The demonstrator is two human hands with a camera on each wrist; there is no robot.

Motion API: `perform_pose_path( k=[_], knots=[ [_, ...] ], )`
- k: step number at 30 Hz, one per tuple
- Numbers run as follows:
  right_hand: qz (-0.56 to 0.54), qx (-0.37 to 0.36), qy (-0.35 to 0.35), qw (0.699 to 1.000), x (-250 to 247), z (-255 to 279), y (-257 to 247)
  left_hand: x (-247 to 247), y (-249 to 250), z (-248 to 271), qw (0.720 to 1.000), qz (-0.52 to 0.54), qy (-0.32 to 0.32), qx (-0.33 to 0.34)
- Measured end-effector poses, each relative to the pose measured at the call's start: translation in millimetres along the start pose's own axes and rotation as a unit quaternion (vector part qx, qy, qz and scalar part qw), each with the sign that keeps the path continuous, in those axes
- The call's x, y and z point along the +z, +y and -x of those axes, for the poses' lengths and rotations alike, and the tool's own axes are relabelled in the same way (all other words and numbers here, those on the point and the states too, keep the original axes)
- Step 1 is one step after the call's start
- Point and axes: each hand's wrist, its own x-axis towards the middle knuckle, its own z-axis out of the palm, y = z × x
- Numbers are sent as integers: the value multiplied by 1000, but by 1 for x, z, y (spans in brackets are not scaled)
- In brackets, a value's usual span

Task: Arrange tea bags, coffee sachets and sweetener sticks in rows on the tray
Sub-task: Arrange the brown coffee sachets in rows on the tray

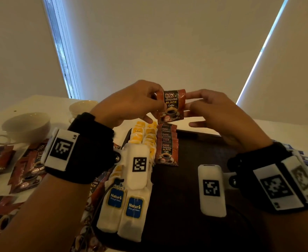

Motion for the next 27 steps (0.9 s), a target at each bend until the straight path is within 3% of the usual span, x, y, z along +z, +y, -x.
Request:
perform_pose_path(
  k=[4,12,17,21,27],
  knots=[
    [1,-23,25,999,-1,2,4,-1,-1,0,1000,9,-12,-5],
    [-4,40,1,999,1,2,5,0,-1,1,1000,9,-3,-15],
    [36,121,-64,990,-1,3,11,-7,0,3,999,22,22,-18],
    [96,205,-127,966,3,3,25,-14,0,6,997,44,57,-12],
    [158,287,-175,929,12,-7,35,-19,3,9,996,66,56,-12]
  ],
)
